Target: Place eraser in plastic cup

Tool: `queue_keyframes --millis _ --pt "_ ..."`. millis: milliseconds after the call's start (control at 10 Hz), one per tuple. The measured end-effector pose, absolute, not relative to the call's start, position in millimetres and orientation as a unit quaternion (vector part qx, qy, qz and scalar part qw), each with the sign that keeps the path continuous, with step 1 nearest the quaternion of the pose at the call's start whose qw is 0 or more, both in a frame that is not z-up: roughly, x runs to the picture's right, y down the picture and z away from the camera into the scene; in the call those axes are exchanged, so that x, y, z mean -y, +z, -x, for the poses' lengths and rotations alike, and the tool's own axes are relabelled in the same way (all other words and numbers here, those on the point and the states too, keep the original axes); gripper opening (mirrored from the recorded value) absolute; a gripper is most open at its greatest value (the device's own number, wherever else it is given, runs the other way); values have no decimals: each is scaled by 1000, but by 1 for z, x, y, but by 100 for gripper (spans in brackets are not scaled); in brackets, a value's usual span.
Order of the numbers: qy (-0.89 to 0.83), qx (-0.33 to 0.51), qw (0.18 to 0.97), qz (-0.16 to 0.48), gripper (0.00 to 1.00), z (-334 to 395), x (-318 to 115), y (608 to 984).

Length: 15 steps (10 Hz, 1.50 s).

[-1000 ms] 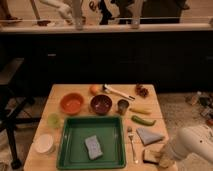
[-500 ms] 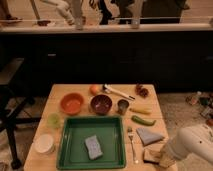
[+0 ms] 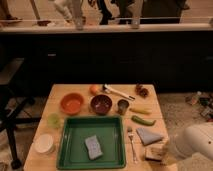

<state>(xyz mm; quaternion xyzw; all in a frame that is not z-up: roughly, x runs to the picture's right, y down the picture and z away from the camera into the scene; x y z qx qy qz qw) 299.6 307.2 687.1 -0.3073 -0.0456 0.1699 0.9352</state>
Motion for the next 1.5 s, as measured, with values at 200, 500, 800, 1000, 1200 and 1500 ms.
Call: queue_keyframes --millis 200,500,800,1000,1200,1500 --pt "176 54 940 289 0 -308 -287 677" --pt "177 74 945 266 0 -307 -244 660" --pt "157 103 948 256 0 -272 -209 658" --pt "158 102 948 257 0 -273 -210 658" --pt "157 102 948 257 0 -273 -210 658" --pt "159 102 948 256 0 -274 -210 658"
